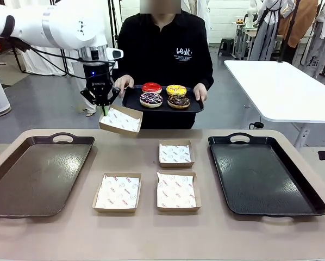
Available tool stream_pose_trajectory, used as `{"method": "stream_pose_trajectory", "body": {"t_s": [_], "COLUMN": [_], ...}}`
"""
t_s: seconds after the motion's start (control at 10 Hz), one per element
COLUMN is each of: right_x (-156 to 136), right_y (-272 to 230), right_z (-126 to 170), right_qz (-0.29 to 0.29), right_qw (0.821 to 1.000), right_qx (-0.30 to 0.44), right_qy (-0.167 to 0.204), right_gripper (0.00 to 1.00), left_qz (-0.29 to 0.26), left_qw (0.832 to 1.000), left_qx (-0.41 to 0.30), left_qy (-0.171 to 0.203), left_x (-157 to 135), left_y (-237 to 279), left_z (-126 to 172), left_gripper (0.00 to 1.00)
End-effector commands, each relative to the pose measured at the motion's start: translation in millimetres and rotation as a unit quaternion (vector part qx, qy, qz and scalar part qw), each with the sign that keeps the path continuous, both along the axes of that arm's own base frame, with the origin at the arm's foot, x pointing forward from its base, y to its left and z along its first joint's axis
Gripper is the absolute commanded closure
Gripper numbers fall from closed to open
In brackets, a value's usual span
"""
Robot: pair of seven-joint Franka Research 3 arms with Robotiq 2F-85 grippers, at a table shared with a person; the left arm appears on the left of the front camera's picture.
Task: Individually package the donuts and arrange them on the tray.
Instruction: Pick up one Paper togo box, then place the picked Paper togo box on the Handle tray while simultaneously picking up another Paper togo box from the table with the other hand.
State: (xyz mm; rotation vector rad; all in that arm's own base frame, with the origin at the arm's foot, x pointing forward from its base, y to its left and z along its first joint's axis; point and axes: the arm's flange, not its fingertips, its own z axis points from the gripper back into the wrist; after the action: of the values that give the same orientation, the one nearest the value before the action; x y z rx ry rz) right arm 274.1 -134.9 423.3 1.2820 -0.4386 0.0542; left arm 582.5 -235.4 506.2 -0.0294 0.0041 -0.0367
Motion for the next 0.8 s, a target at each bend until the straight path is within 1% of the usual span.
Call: {"method": "stream_pose_trajectory", "body": {"t_s": [0.0, 0.1, 0.2, 0.7], "right_x": [-0.4, -0.4, -0.4, -0.4], "right_y": [-0.5, -0.5, -0.5, -0.5], "right_z": [0.1, 0.1, 0.1, 0.1], "right_qz": [0.001, 0.001, 0.001, 0.001], "right_qw": [1.000, 1.000, 1.000, 1.000], "right_qx": [0.006, 0.006, 0.006, 0.006], "right_qy": [-0.004, -0.004, -0.004, -0.004], "right_gripper": [0.00, 0.00, 0.00, 0.00], "left_qz": [0.007, 0.004, -0.001, -0.001], "left_qw": [1.000, 1.000, 1.000, 1.000], "left_qx": [0.015, 0.010, 0.000, 0.000], "left_qy": [-0.001, 0.001, -0.001, -0.001], "left_x": [0.3, -6.7, -0.2, -0.2], "left_y": [-0.3, 4.4, -0.2, -0.2], "left_z": [5.9, 0.2, 6.2, 6.2], "left_gripper": [1.00, 1.00, 1.00, 1.00]}}
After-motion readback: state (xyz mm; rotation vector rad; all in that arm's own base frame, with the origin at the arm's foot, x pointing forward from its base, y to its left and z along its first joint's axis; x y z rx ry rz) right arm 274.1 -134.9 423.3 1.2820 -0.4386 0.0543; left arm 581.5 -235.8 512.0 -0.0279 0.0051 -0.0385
